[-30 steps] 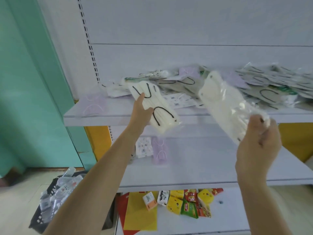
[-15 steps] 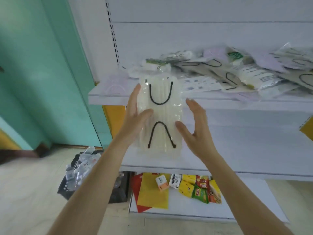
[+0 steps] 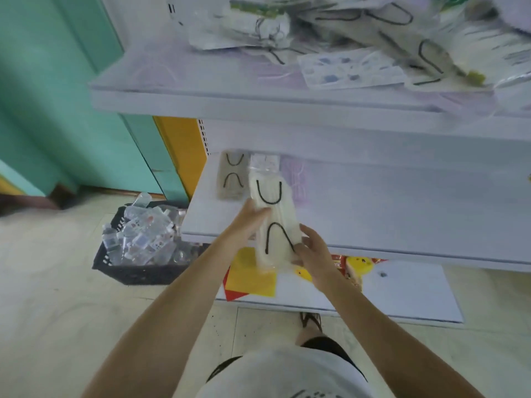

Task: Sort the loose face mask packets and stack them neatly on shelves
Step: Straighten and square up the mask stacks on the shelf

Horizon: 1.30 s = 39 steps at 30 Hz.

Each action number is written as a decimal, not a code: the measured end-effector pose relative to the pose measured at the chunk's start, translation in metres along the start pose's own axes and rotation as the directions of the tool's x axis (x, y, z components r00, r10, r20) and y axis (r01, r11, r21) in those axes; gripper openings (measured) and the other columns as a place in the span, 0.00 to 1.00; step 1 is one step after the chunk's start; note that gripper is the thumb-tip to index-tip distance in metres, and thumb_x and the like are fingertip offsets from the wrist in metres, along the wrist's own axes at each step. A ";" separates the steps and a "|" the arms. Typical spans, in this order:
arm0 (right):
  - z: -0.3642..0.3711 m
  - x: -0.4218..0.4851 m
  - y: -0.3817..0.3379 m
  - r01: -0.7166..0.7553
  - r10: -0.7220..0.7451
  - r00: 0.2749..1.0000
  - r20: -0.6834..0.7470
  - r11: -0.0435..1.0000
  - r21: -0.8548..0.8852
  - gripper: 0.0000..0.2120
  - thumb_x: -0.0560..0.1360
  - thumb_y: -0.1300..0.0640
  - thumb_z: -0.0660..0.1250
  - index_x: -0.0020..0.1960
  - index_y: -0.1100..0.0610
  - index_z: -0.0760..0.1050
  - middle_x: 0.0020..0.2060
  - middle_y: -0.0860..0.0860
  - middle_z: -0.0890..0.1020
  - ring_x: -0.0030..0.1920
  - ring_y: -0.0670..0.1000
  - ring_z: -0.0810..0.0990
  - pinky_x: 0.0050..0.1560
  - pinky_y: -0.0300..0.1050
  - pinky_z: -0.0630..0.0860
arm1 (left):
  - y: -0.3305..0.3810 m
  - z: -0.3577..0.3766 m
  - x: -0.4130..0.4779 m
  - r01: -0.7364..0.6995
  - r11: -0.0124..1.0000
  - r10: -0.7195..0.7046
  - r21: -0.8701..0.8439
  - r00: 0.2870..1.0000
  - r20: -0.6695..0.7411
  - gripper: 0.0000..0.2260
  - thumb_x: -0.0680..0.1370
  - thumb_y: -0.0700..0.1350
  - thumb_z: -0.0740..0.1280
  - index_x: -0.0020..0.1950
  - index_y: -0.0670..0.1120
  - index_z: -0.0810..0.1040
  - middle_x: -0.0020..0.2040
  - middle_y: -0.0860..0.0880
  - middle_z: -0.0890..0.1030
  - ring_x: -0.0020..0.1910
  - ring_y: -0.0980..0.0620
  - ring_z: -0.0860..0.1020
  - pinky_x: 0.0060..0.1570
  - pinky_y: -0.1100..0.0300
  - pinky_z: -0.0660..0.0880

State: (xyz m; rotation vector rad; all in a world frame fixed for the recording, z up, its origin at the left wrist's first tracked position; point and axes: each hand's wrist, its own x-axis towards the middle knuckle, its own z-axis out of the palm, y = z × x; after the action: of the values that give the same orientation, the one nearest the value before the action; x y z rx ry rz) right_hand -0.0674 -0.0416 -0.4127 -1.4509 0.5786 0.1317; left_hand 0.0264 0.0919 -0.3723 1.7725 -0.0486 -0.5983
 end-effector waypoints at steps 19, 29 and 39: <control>-0.146 0.269 0.004 -0.163 0.120 0.938 -0.326 0.981 -0.109 0.25 0.76 0.67 0.58 0.72 0.54 0.63 0.62 0.58 0.75 0.52 0.57 0.76 0.43 0.45 0.74 | -0.041 0.106 0.192 0.193 0.908 -0.180 0.371 0.981 -0.069 0.21 0.79 0.39 0.62 0.72 0.40 0.66 0.71 0.42 0.67 0.66 0.44 0.70 0.60 0.58 0.68; -0.140 0.221 0.003 -0.261 0.045 0.945 -0.323 0.697 -0.668 0.28 0.78 0.60 0.58 0.75 0.58 0.53 0.72 0.59 0.59 0.71 0.59 0.60 0.67 0.51 0.62 | -0.044 0.084 0.151 0.211 0.915 -0.150 0.343 0.969 -0.195 0.18 0.79 0.38 0.62 0.69 0.38 0.69 0.67 0.40 0.71 0.64 0.41 0.73 0.61 0.54 0.69; -0.084 0.049 0.030 0.375 -0.133 0.927 0.351 0.288 -0.881 0.26 0.79 0.55 0.57 0.76 0.51 0.55 0.73 0.49 0.60 0.72 0.51 0.57 0.69 0.48 0.57 | -0.037 0.027 0.025 -0.055 0.784 0.061 0.619 0.998 0.010 0.18 0.81 0.43 0.59 0.71 0.41 0.66 0.68 0.43 0.70 0.66 0.46 0.70 0.62 0.57 0.65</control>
State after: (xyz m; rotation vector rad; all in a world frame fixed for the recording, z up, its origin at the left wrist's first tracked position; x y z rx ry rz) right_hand -0.0622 -0.1302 -0.4620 -2.6549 -0.0157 0.4215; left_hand 0.0266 0.0698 -0.4201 2.4066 -0.3270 -0.5630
